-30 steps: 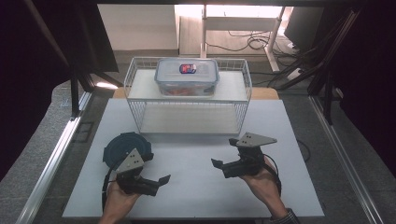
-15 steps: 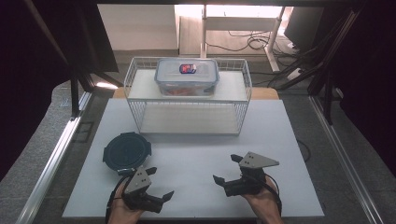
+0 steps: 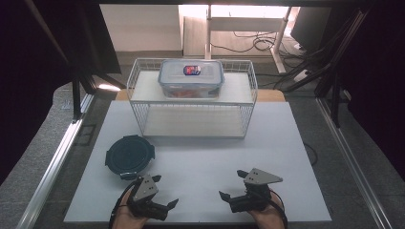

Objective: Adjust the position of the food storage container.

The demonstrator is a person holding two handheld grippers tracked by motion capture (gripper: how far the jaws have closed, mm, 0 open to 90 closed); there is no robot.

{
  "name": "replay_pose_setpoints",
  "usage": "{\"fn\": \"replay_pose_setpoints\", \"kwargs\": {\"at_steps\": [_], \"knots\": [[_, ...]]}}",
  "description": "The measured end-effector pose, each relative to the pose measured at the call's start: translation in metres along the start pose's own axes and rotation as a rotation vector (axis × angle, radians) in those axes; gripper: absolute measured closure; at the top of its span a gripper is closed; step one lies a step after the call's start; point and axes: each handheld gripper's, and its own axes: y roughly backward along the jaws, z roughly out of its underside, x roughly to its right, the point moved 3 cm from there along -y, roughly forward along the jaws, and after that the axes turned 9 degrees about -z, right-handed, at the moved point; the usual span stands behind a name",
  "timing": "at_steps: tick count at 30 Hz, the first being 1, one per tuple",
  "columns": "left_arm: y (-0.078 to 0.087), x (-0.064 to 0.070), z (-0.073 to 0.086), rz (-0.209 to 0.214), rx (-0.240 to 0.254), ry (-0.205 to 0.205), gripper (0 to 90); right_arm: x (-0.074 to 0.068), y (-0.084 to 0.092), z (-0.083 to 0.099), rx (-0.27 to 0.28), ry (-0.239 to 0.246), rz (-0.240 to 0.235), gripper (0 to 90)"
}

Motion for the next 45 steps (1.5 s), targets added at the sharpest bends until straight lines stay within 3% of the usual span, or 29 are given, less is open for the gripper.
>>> {"fn": "replay_pose_setpoints", "kwargs": {"at_steps": [5,8,10,14,19,22,30,32,36,38,45], "knots": [[-0.001,-0.011,-0.002,0.017,-0.013,0.067,1.9,0.002,-0.001,0.001,-0.001,-0.004,0.0,2.7],[0.003,-0.018,-0.006,0.002,-0.018,0.083,7.7,0.002,-0.002,0.002,-0.007,-0.001,0.004,2.9],[0.006,-0.025,-0.01,-0.02,-0.019,0.087,17.9,0.001,-0.003,0.002,-0.011,0.009,0.005,3.0],[0.012,-0.048,-0.021,-0.035,0.006,0.141,44.1,0.0,-0.004,0.002,-0.013,0.015,-0.003,3.0],[0.015,-0.081,-0.029,-0.11,-0.02,0.159,76.8,-0.002,-0.008,0.003,-0.021,0.023,-0.007,3.0],[0.017,-0.102,-0.029,-0.152,-0.034,0.184,90.0,-0.001,-0.009,0.004,-0.029,0.021,-0.009,3.1],[0.037,-0.169,-0.019,-0.3,-0.025,0.267,90.0,-0.001,-0.012,0.005,-0.042,0.023,-0.015,3.3],[0.041,-0.188,-0.008,-0.342,-0.029,0.307,90.0,-0.001,-0.013,0.006,-0.049,0.025,-0.016,3.4],[0.044,-0.21,0.012,-0.416,-0.042,0.36,90.0,0.0,-0.015,0.008,-0.066,0.027,-0.014,3.6],[0.042,-0.215,0.019,-0.416,-0.046,0.384,90.0,0.0,-0.016,0.008,-0.073,0.024,-0.015,3.7],[0.027,-0.217,0.026,-0.421,-0.088,0.387,90.0,0.002,-0.018,0.011,-0.092,0.019,-0.019,4.0]]}}
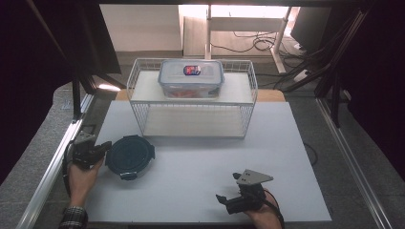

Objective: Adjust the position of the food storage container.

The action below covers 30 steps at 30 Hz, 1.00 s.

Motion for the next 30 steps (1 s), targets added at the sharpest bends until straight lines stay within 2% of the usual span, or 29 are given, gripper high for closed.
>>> {"fn": "replay_pose_setpoints", "kwargs": {"at_steps": [3,7,10,30], "knots": [[-0.001,0.0,0.0,0.011,-0.006,0.019,90.0,0.001,-0.002,0.001,-0.008,-0.001,-0.003,4.3],[-0.003,0.004,0.0,0.015,-0.014,0.023,90.0,0.001,-0.004,0.002,-0.021,0.001,-0.007,4.5],[-0.003,0.011,-0.001,0.021,-0.018,0.009,90.0,0.001,-0.005,0.002,-0.025,0.003,-0.005,4.5],[-0.003,0.087,-0.007,0.106,-0.053,-0.101,90.0,0.004,-0.004,0.003,-0.031,-0.019,-0.009,4.5]]}}
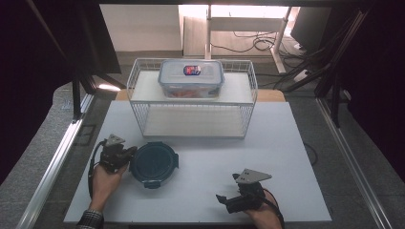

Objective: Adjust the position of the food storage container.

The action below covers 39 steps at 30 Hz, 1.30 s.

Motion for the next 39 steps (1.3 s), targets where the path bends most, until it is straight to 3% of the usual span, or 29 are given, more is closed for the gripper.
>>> {"fn": "replay_pose_setpoints", "kwargs": {"at_steps": [14,39], "knots": [[-0.003,0.051,-0.007,0.077,-0.014,-0.073,90.0,0.001,0.0,0.001,-0.002,-0.007,0.0,4.5],[0.002,0.106,-0.006,0.144,-0.032,-0.137,90.0,0.006,0.003,0.002,-0.002,-0.023,0.002,4.5]]}}
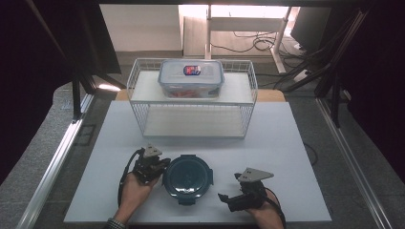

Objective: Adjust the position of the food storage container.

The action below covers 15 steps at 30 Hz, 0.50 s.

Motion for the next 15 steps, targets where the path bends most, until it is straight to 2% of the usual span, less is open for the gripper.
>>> {"fn": "replay_pose_setpoints", "kwargs": {"at_steps": [4,7,8,9,11,15], "knots": [[0.0,0.004,0.0,0.019,0.003,-0.018,90.0,0.001,0.001,0.0,0.0,-0.002,-0.001,4.5],[-0.001,0.001,0.001,0.035,0.018,-0.056,90.0,0.001,0.002,0.0,0.003,-0.001,0.001,4.5],[-0.001,0.0,0.001,0.007,0.029,-0.065,85.2,0.001,0.003,0.0,0.003,-0.001,0.002,4.5],[-0.001,-0.002,0.001,-0.012,0.028,-0.074,76.5,0.002,0.003,0.0,0.005,0.001,0.004,4.5],[0.001,-0.007,0.002,-0.018,0.038,-0.068,64.9,0.003,0.005,0.0,0.011,0.001,0.008,4.5],[0.011,-0.017,0.006,-0.022,0.067,-0.045,48.0,0.006,0.008,0.0,0.022,-0.002,0.012,4.5]]}}
